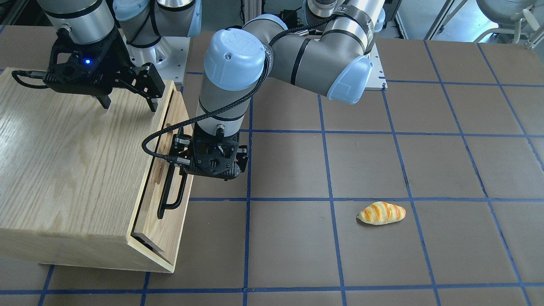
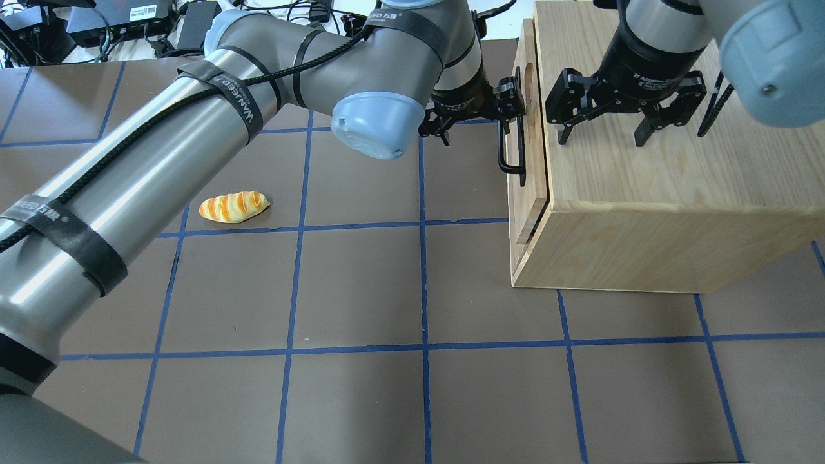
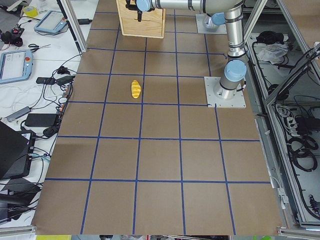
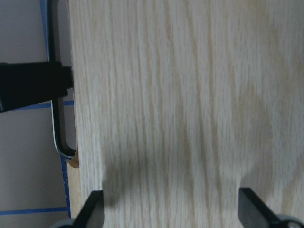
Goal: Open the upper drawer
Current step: 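Pull the drawer handle outward with the left gripper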
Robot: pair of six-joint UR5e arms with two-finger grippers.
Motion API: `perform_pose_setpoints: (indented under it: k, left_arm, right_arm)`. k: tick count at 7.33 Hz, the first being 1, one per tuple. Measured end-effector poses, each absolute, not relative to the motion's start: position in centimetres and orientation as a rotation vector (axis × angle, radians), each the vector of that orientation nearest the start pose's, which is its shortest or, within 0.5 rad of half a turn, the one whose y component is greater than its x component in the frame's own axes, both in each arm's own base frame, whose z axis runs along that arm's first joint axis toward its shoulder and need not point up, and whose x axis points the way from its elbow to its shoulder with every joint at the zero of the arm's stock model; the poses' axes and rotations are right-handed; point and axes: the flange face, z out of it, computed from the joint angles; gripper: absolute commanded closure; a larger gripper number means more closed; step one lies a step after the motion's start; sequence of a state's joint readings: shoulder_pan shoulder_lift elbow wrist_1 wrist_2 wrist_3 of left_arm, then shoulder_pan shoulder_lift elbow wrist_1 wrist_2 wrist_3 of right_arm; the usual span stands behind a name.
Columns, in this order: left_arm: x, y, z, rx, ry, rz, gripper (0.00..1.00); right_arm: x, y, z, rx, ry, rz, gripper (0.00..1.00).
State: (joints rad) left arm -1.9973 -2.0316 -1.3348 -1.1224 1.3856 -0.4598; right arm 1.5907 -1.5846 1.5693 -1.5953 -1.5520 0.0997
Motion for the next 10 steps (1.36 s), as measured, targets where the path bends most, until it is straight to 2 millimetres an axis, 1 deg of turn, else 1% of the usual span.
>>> perform_pose_setpoints:
  k: [7, 8, 10]
  left_arm:
    - [-41.1, -56.9, 38.5, -0.028, 3.327, -0.251, 0.00]
    - [-40.6, -57.1, 38.6, -0.037, 3.323, -0.256, 0.00]
    - [-39.0, -57.9, 38.9, -0.050, 3.318, -0.262, 0.00]
  right_arm:
    - [14.5, -48.7, 49.8, 0.124, 3.118, -0.060, 0.00]
    - [14.5, -48.7, 49.8, 0.124, 3.118, -0.060, 0.00]
    - [14.5, -48.7, 49.8, 0.124, 3.118, -0.060, 0.00]
